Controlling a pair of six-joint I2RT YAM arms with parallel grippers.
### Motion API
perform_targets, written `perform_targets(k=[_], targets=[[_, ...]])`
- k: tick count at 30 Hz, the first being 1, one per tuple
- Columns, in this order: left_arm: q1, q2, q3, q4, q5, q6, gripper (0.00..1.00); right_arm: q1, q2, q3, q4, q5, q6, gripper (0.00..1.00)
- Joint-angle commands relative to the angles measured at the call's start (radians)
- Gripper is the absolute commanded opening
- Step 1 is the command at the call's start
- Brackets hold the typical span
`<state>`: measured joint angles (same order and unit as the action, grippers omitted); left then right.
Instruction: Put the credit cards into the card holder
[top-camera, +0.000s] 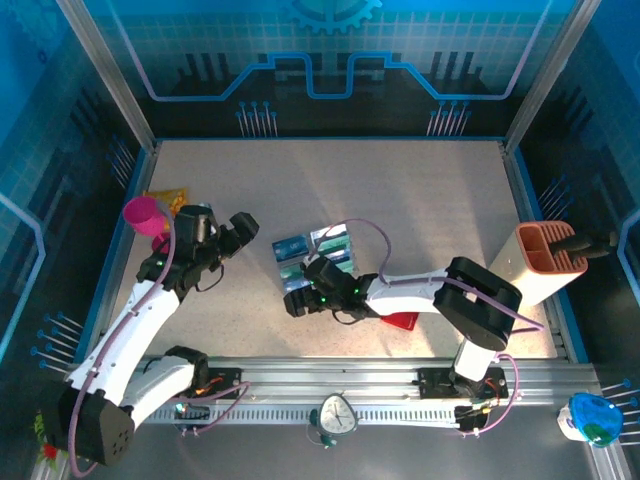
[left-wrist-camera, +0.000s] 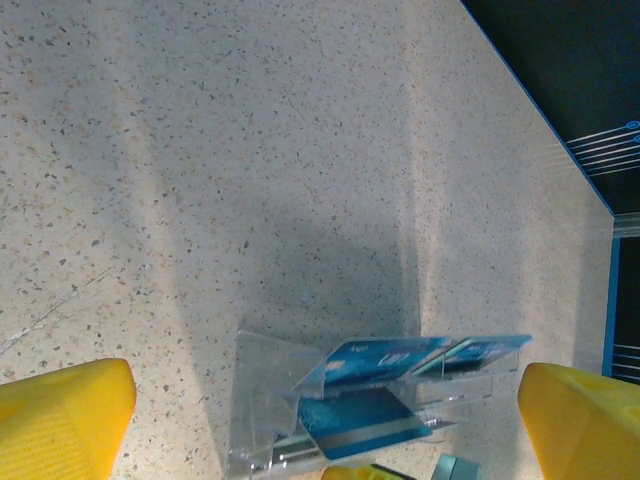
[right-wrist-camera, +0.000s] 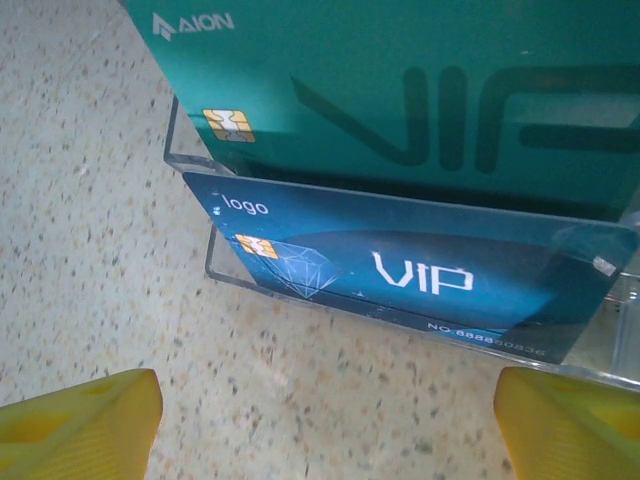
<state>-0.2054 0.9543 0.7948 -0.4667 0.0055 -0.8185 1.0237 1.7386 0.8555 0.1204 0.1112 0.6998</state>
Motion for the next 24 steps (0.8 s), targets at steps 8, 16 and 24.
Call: perform_targets(k=[8,16,24], targets=[[0.011,0.018,-0.023,0.007,0.031,0.025,0.99,-0.091,0.098,0.127,0.046,-0.031,-0.016,0.87],[0.011,0.022,-0.036,0.017,0.034,0.024,0.99,-0.149,0.195,0.226,0.054,-0.085,-0.016,0.87],[0.011,0.031,-0.050,0.031,0.047,0.020,0.99,-0.171,0.267,0.315,0.037,-0.148,-0.038,0.85]])
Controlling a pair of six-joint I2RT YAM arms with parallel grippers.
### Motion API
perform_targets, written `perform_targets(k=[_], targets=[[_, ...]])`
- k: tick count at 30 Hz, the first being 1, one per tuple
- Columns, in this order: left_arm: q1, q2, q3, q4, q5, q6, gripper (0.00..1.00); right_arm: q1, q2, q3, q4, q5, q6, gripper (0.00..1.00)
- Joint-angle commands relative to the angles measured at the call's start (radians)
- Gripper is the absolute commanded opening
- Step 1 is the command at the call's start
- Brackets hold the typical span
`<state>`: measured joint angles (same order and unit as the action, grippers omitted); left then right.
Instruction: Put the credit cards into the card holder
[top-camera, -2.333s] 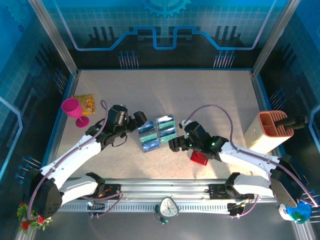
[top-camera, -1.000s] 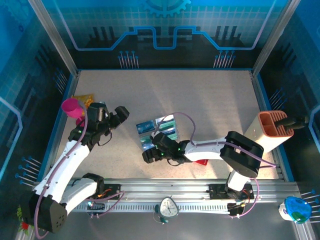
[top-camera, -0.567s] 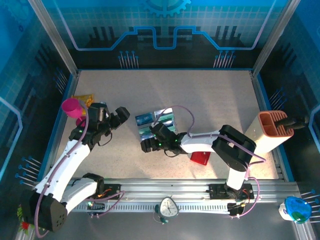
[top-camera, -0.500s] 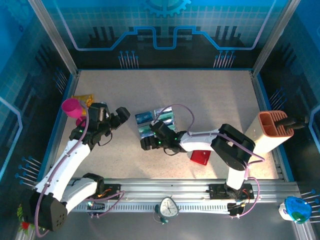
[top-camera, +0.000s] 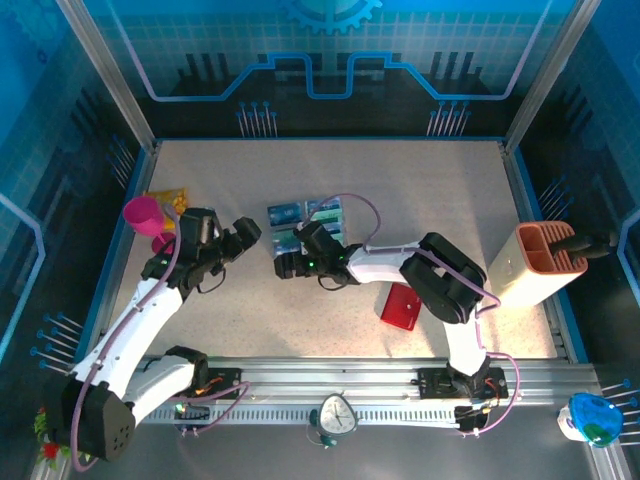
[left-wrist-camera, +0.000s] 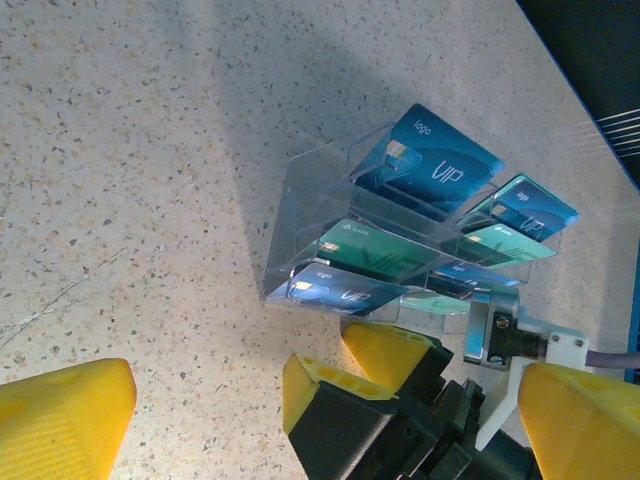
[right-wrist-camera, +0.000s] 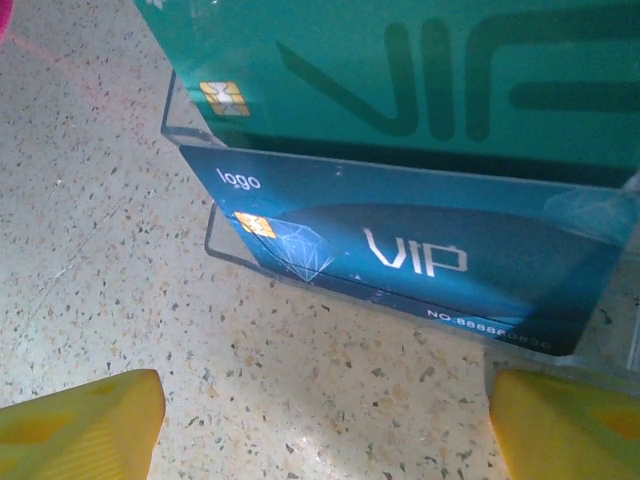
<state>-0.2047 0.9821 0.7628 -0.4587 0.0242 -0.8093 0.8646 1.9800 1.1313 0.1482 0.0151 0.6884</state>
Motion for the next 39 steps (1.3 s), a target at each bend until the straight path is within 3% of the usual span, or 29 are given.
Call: perform_targets(k=[1,8,13,20,26,32,39], targets=[[0.010,0.003,-0.019,0.023,0.028,0.012,0.99,-0.013,0.020,0.038,0.005,-0.063,-0.032,0.84],[0.010,-0.033,-0.035,0.015,0.031,0.026,0.99,-0.003,-0.194,-0.147,-0.002,-0.116,-0.040,0.84],[0.010,-0.074,-0.040,-0.004,0.040,0.036,0.99,-0.017,-0.438,-0.354,-0.079,-0.059,0.009,0.84],[0.000,-0.109,-0.052,-0.004,0.110,0.010,0.99,-0.111,-0.810,-0.519,-0.458,0.051,0.102,0.77],[-0.086,-0.121,-0.079,0.030,0.084,-0.032,0.99,-0.264,-1.076,-0.603,-0.734,0.079,0.164,0.73],[-0.191,-0.059,-0.086,0.076,0.040,-0.055,0.99,-0.400,-1.176,-0.674,-0.849,0.058,0.218,0.74],[-0.241,-0.005,-0.073,0.104,0.018,-0.063,0.99,-0.450,-1.174,-0.743,-0.835,0.010,0.249,0.76]])
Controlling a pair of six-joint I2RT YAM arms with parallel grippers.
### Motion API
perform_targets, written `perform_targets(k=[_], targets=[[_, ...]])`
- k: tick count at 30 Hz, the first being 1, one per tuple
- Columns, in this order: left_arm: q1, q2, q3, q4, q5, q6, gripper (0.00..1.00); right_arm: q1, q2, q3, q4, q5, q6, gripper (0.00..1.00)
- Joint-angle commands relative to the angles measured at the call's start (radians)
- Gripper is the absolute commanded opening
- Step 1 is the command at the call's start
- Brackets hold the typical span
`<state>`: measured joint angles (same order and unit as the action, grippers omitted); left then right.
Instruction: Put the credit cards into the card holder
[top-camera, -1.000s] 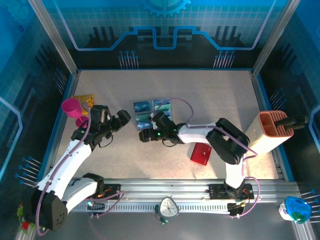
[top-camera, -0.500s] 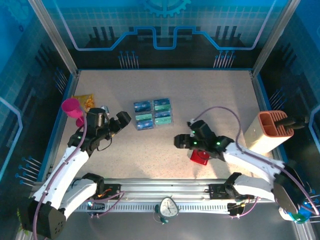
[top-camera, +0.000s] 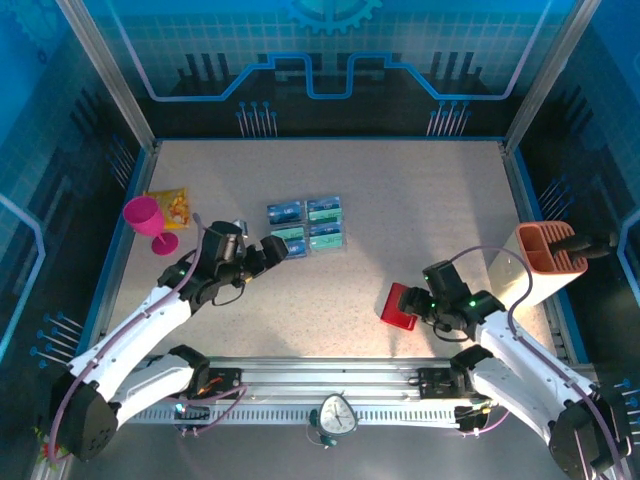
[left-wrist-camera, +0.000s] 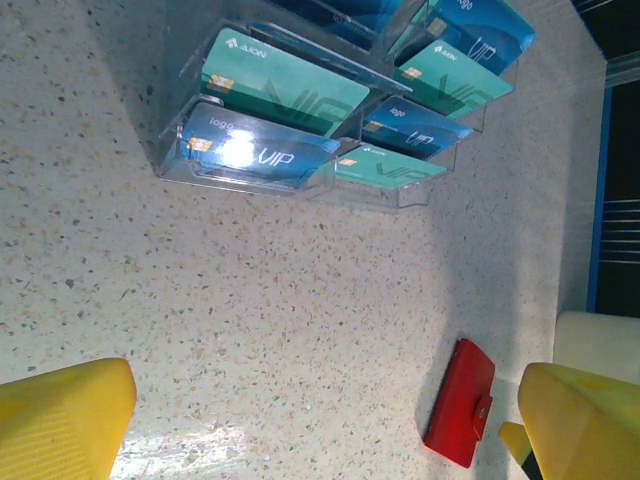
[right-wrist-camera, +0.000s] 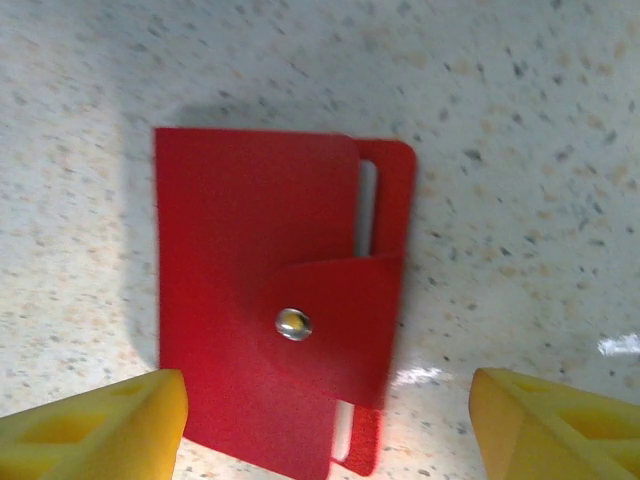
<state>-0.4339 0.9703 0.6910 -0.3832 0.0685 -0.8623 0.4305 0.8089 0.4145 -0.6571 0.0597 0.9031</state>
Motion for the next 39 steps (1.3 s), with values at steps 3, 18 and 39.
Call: perform_targets(k=[3,18,39], targets=[[-0.014,0.013,-0.001,0.033,-0.029,-0.009,0.99,-0.019,-0.008,-0.044,-0.007,-0.055,0.038,0.75],[-0.018,0.030,0.001,0.052,-0.030,-0.012,0.99,-0.022,0.036,-0.063,0.095,-0.130,0.046,0.59],[-0.020,0.042,-0.002,0.067,-0.030,-0.014,0.99,-0.022,0.050,-0.080,0.117,-0.132,0.057,0.62]])
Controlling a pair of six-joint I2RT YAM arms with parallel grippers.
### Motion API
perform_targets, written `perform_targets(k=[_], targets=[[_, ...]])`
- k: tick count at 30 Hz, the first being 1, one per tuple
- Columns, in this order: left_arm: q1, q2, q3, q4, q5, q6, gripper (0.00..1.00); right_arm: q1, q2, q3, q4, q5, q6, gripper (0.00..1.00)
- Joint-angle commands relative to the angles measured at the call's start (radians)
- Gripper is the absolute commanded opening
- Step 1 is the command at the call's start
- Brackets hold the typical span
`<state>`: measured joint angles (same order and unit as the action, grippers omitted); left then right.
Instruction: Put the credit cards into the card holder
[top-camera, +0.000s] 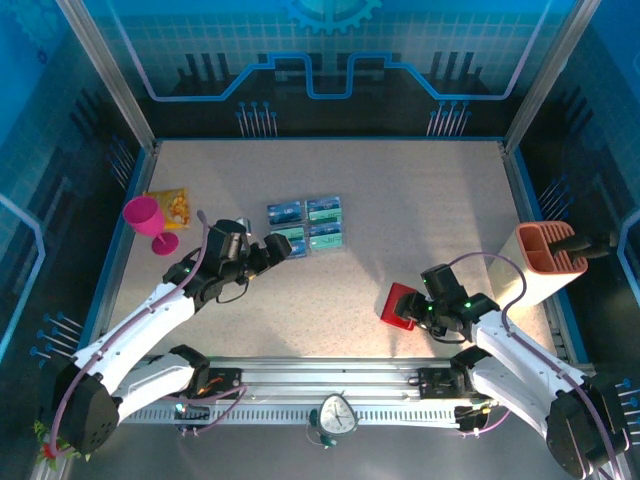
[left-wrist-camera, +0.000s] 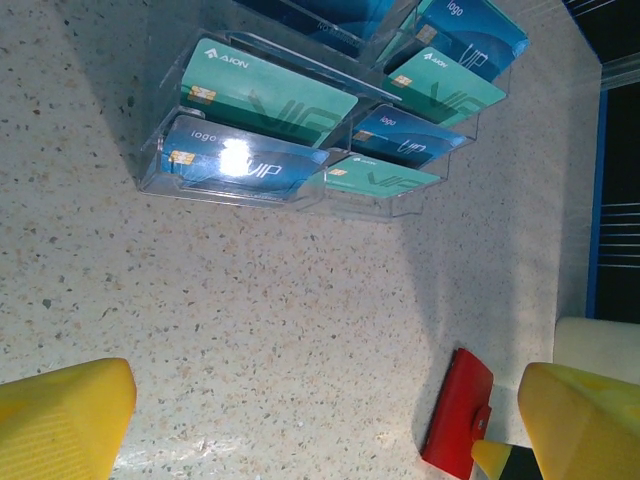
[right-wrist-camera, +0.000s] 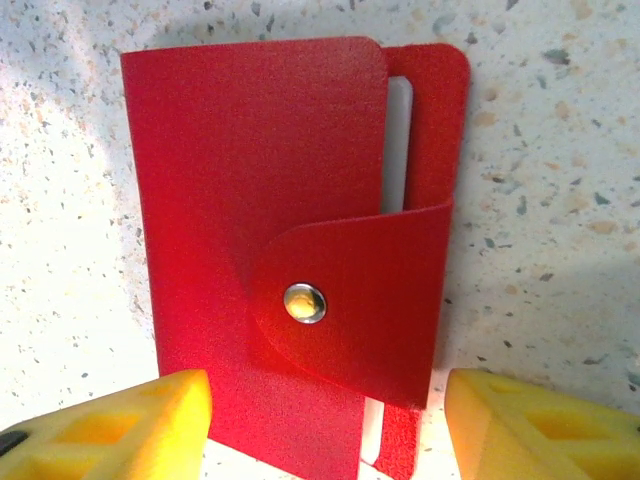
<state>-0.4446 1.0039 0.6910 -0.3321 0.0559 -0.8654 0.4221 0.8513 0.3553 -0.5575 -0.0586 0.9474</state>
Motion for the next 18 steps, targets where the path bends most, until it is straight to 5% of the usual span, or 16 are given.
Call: perform_targets(k=[1,18], targets=[[-0.009,0.009,-0.001,0.015,-0.017,-0.012,0.99,-0.014,0.010,-0.022,0.028,-0.020,0.012,0.61],[-0.010,0.021,0.001,0.021,-0.018,-0.012,0.99,-0.015,0.028,-0.053,0.132,-0.072,0.031,0.38]])
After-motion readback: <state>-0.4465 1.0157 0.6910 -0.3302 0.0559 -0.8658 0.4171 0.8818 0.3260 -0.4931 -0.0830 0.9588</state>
